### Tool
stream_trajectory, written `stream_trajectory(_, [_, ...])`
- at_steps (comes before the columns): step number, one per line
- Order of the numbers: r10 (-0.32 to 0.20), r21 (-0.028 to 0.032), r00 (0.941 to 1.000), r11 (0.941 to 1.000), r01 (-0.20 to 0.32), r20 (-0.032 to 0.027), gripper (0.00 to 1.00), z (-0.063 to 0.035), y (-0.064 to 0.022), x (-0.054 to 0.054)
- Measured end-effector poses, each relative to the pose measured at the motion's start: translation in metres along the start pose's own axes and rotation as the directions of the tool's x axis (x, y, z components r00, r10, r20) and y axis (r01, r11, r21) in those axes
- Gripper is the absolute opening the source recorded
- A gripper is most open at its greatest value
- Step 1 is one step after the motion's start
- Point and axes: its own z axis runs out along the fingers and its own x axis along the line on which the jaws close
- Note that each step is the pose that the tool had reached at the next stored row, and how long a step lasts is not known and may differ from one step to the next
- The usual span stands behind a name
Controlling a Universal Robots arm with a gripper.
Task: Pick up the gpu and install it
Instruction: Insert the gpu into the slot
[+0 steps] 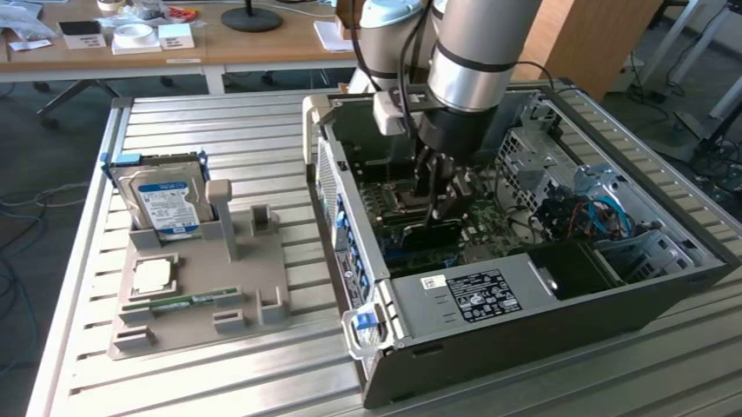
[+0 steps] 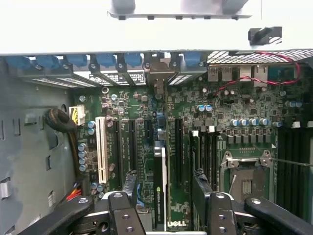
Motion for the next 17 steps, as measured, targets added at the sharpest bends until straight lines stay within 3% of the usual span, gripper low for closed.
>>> stream_trajectory(17, [0.0, 0.0002, 1.0, 1.0, 0.0, -0.0002, 0.58, -0.027, -0.0002, -0.001])
